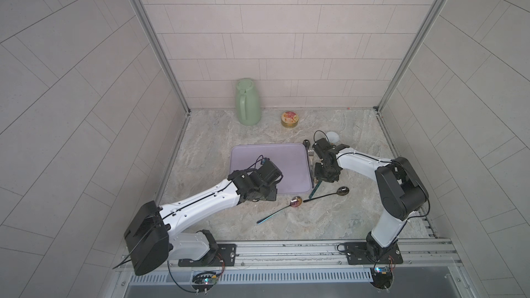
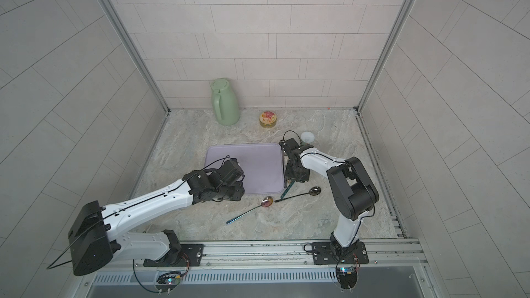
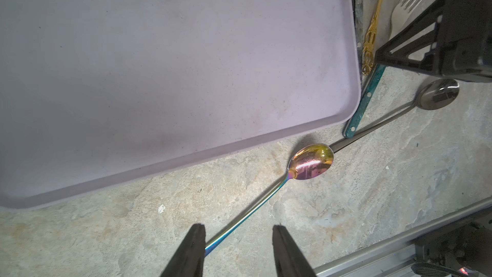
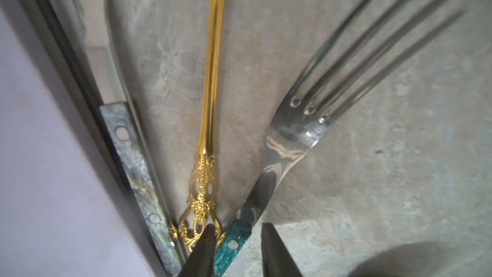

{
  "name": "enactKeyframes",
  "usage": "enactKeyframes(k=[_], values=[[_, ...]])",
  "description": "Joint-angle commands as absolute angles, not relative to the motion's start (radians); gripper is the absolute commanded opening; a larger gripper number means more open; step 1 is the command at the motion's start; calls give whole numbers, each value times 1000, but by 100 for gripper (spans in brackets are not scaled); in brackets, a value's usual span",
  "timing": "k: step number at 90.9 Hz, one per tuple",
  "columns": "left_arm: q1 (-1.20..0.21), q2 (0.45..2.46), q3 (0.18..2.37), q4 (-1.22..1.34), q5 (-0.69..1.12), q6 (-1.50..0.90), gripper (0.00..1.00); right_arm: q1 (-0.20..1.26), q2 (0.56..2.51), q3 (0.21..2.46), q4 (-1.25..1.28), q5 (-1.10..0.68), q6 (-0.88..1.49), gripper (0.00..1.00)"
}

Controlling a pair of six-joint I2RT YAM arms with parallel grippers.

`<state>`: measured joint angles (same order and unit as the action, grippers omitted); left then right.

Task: Set the spoon and fork side by side
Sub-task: Pick up the fork at the center of the board.

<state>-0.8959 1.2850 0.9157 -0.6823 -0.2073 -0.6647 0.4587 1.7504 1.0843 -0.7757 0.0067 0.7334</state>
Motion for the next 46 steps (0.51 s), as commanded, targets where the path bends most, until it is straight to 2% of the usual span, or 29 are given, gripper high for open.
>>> enactKeyframes(k=[1, 29, 46], values=[[-891, 1259, 944, -729, -216, -678, 44, 462, 1755, 1077, -808, 11, 717, 29], [-891, 1220, 922, -727, -204, -700, 44, 441, 1711, 999, -784, 8, 707, 22], [-892, 1209, 932, -734, -195, -698, 44, 401, 1670, 982, -772, -3, 695, 14]])
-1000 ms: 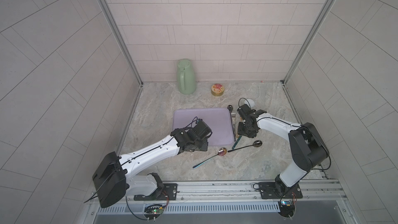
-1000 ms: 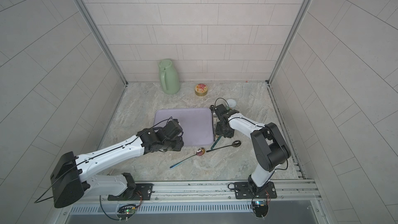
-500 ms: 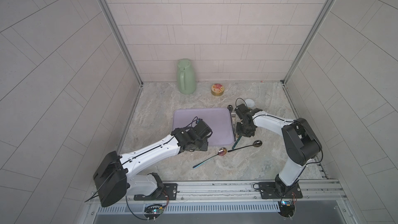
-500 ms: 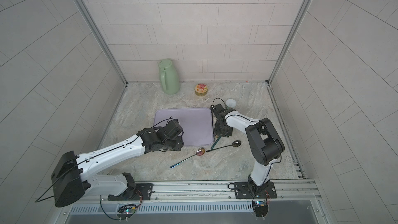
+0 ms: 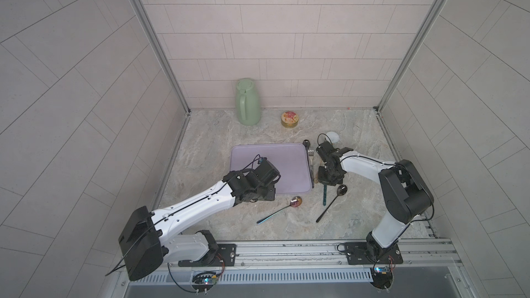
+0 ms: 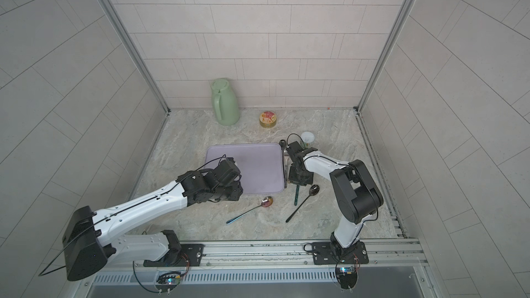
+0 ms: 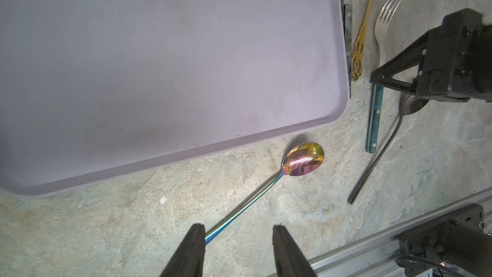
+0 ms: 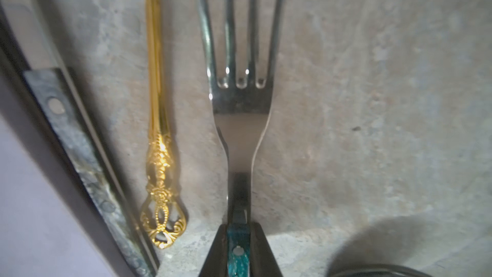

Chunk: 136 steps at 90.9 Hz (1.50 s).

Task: Set the spoon and fork side by side
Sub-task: Pick up the fork at the center of the board, then place the fork on the tray.

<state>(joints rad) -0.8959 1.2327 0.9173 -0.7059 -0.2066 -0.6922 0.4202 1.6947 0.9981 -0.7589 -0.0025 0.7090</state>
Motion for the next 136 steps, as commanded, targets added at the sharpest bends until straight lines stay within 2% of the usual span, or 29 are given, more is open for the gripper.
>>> enactKeyframes(k=[1, 28, 47, 62, 69, 95, 136], values=[[-891, 1207, 933, -735, -196, -697, 44, 399, 1668, 984, -772, -3, 695, 13], [-892, 1154, 937, -772, -216, -684, 44, 402, 1578, 1077, -865, -6, 697, 9], [-890, 1104, 853, -727, -275, -677, 48, 486, 1602, 1254, -957, -1, 725, 8], [-885, 1072, 790, -714, -273, -703, 47, 546, 1725, 1428, -998, 2, 743, 7], [-885, 1045, 773, -713, -284, -710, 44, 573, 1789, 1517, -1009, 1, 752, 7], [-885, 934, 716, -740, -396, -750, 43, 663, 2059, 1826, -1064, -8, 768, 7], [-884, 848, 697, -822, -405, -751, 43, 786, 2366, 2124, -1097, -11, 796, 7]])
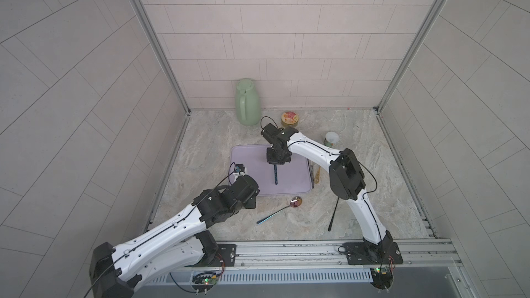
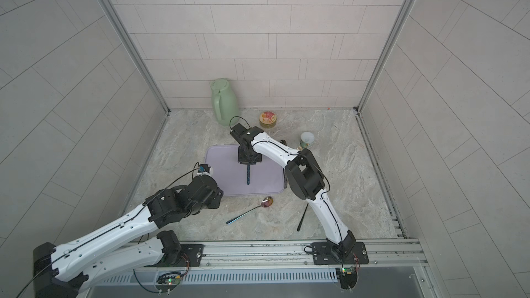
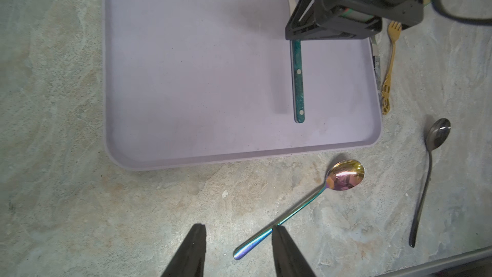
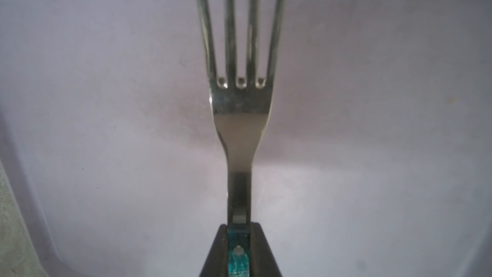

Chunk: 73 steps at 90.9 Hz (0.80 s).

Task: Set the spoon and fork side by side
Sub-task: Place the fork on the tray.

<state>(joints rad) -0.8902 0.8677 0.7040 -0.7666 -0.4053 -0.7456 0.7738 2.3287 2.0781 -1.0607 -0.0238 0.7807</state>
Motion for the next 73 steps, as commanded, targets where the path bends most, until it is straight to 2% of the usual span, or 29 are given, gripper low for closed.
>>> enactKeyframes(k=[1, 31, 41, 54, 73], values=[[-884, 844, 696, -822, -403, -752, 43, 786, 2370, 2126, -1097, -11, 796, 7], [-884, 814, 662, -784, -393, -749, 43, 794, 2416, 2147, -1083, -29, 800, 8], [-884, 830, 663, -773, -398, -749, 43, 795, 2399, 2134, -1077, -54, 791, 19], [-884, 848, 673, -760, -385, -741, 43, 790, 2329, 2080, -1058, -71, 784, 41], [-884, 844, 699, -718, -375, -691, 46, 780, 2165, 1969, -1032, -53, 776, 46]])
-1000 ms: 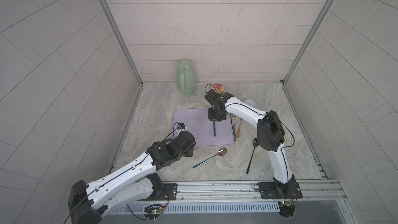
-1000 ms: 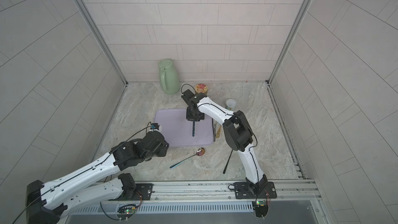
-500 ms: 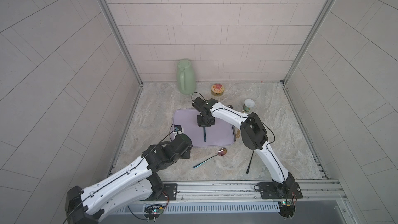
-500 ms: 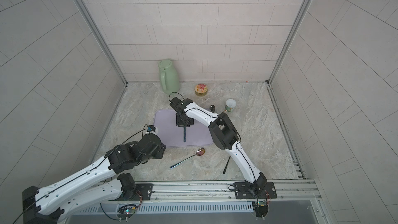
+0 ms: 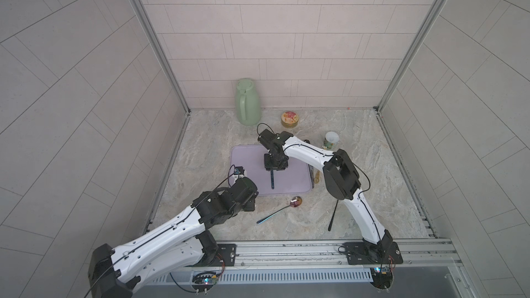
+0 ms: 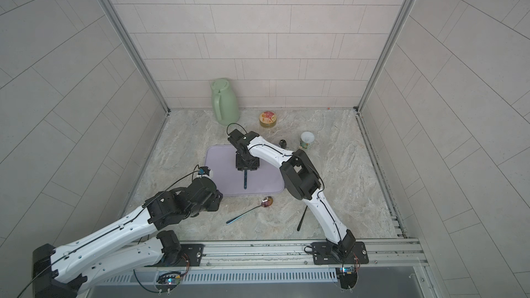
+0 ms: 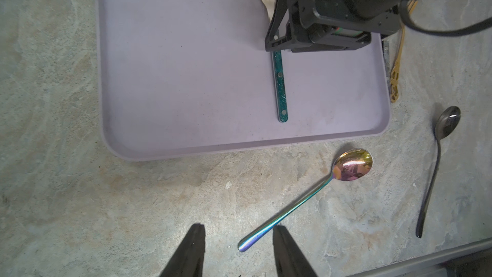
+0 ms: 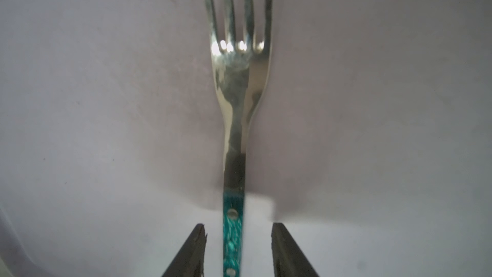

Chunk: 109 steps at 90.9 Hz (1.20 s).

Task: Set the spoon and fork side by side
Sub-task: Place the fork on the tray, then move the fork from the tray.

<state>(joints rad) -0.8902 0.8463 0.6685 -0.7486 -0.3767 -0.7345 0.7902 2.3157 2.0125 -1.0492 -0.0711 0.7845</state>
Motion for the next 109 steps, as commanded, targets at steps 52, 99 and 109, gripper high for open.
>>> enactKeyframes(k=[52, 99, 109], values=[[-705, 1396, 990, -524, -350, -598, 62, 544, 1532, 1274, -761, -11, 737, 55], [-680, 1923, 1279, -604, -253, -627, 51, 363, 1352, 1052, -696, -16, 648, 61], [-677, 1929, 1283, -640, -296, -631, 49, 353, 1359, 1044, -695, -26, 640, 61]])
